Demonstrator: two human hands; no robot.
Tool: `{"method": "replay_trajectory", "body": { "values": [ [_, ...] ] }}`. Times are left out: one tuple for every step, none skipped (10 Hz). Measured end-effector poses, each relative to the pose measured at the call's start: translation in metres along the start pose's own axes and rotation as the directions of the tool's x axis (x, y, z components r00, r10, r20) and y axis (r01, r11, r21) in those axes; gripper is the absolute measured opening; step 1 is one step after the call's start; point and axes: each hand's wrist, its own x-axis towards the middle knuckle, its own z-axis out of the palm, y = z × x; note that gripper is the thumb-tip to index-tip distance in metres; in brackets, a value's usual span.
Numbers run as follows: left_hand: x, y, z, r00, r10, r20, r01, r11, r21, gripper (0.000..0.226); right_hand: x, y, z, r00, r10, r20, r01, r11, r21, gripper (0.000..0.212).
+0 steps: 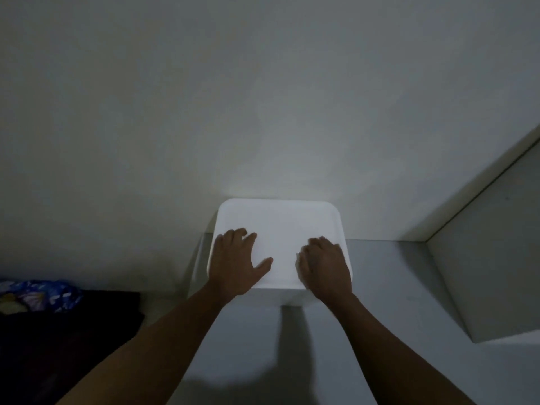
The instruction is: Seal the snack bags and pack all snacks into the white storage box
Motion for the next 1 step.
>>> {"method": "replay_trajectory", "body": {
  "values": [
    [-0.0510, 0.0031, 0.0168, 0.996, 0.057, -0.075, -0.069, 0.984, -0.166, 0.069, -0.0446, -0.0028, 0.0083, 0.994, -0.100, -0.040, 0.102, 0.993, 0.055, 0.025]
  ]
}}
